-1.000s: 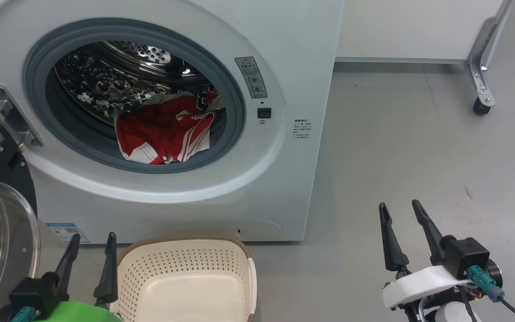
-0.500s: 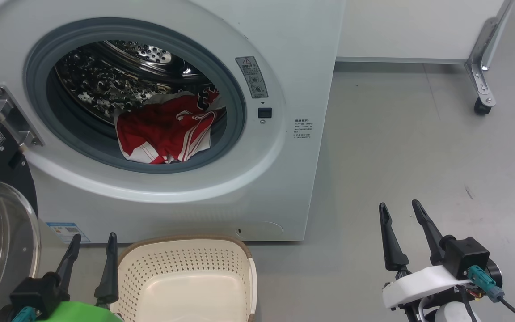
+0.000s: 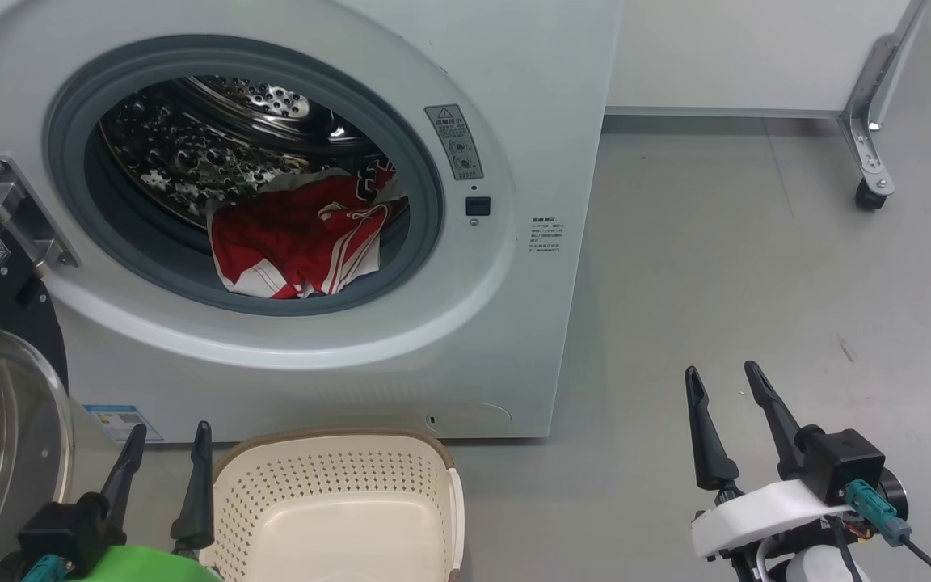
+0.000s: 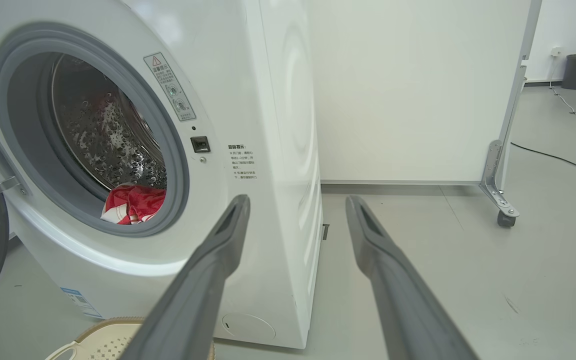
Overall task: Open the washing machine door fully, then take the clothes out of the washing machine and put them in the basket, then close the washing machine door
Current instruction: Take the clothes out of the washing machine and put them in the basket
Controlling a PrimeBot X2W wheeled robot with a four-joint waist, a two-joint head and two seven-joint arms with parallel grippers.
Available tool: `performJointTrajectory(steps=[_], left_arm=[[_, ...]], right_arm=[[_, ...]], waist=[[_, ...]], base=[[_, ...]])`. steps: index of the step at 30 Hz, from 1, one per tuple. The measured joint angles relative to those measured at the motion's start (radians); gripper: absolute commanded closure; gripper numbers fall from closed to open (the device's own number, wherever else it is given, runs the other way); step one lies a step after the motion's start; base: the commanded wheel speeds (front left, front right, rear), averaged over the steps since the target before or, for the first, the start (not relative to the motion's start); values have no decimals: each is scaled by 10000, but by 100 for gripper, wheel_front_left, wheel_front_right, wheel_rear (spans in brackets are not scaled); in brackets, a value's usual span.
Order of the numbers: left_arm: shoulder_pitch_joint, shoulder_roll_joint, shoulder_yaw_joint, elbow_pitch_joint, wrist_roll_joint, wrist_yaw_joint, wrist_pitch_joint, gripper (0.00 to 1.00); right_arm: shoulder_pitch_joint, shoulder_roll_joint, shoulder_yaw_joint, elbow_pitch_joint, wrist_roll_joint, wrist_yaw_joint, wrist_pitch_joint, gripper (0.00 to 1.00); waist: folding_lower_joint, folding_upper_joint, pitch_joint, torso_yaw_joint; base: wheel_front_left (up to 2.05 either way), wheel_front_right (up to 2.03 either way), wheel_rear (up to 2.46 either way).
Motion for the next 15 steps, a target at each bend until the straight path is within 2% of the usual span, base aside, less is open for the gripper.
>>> performJointTrajectory(steps=[15], left_arm=[[26, 155, 242, -54, 0, 215, 13, 0]], right_arm=[[-1, 0, 144, -27, -6, 0, 0, 0]], waist=[[0, 0, 225, -93]], base=[[0, 0, 0]])
